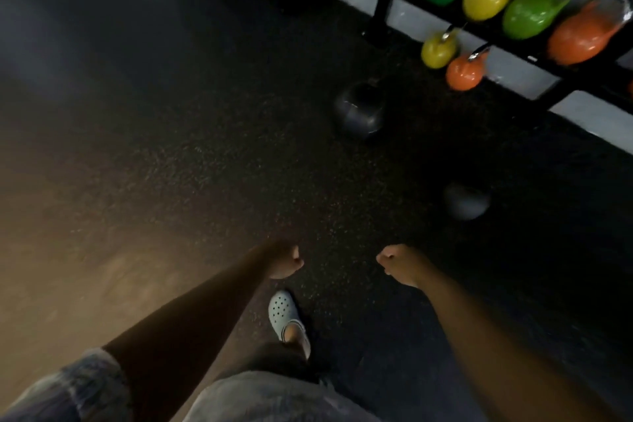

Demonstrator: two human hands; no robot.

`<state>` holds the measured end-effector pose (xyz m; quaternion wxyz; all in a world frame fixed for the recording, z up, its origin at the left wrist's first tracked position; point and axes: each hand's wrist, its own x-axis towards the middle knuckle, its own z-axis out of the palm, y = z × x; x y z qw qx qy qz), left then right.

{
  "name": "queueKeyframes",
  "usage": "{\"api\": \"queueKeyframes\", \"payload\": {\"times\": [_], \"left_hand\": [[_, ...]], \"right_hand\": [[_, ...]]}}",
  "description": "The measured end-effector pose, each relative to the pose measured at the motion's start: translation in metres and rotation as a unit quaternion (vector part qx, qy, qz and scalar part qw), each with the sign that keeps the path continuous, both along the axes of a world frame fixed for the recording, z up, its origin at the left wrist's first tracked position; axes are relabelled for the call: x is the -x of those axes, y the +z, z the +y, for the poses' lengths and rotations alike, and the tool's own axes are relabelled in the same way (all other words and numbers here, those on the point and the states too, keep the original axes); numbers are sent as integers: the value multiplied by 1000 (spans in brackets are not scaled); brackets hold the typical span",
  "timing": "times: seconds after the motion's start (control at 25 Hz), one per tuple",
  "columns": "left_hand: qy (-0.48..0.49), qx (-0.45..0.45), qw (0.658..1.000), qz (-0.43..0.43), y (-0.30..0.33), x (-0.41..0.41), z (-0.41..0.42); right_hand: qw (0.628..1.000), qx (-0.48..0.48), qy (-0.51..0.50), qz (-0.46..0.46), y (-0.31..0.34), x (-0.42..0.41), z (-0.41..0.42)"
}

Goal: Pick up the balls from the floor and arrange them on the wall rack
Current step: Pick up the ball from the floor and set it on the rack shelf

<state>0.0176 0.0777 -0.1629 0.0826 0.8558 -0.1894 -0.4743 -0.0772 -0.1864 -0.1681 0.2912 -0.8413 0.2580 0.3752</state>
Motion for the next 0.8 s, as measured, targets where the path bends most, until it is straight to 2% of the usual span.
{"api": "queueKeyframes", "payload": {"times": [0.28,0.52,0.64,0.8], "left_hand": [[153,-26,986,68,-48,-29,8],[243,-110,959,100,-69,-67,-31],[343,-93,931,84,-61,-101,-74],[425,-19,902,77,-65,-167,-140]], "right_hand": [[999,-1,25,32,-34,-67,-52],[996,-38,74,46,-51,-152,-101],[994,-72,77,41,-56,-207,-134],[992,-50,110,36,-54,-285,-182]]}}
